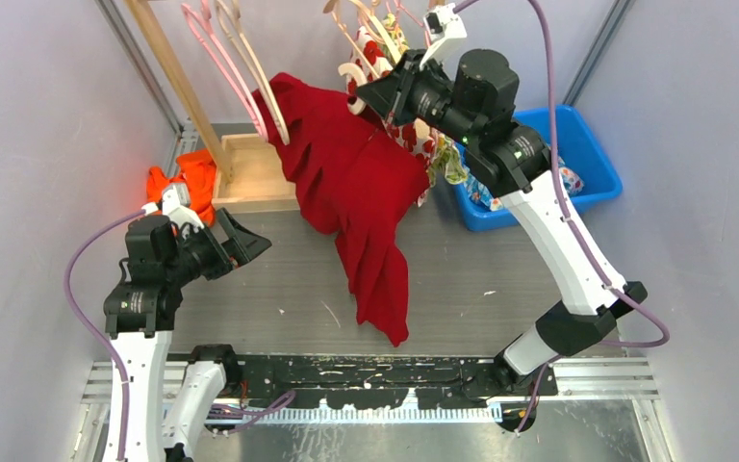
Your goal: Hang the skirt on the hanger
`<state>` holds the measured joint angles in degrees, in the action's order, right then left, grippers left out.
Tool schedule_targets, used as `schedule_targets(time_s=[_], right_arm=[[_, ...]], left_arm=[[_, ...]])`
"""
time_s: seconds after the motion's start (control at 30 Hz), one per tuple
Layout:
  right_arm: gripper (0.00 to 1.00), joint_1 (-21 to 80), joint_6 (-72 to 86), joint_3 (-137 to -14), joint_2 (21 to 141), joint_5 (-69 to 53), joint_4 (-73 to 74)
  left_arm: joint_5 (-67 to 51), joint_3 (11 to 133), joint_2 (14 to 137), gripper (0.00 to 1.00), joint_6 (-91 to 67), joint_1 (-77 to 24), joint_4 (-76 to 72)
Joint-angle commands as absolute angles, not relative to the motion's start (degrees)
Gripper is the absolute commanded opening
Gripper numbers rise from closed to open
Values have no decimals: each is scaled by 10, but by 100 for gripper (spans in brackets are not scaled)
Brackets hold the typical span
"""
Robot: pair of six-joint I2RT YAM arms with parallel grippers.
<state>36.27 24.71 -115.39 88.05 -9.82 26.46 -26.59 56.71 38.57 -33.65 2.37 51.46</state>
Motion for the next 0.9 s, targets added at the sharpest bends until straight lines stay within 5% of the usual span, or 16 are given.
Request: schedule_targets(time_s=[0.0, 0.87], right_arm=[[1, 365, 230, -1223, 889, -74, 185], [1, 364, 219, -1422, 1059, -56, 34]], left_arm=[[-264, 571, 384, 93, -318, 26, 513], [-252, 585, 392, 93, -306, 26, 534]])
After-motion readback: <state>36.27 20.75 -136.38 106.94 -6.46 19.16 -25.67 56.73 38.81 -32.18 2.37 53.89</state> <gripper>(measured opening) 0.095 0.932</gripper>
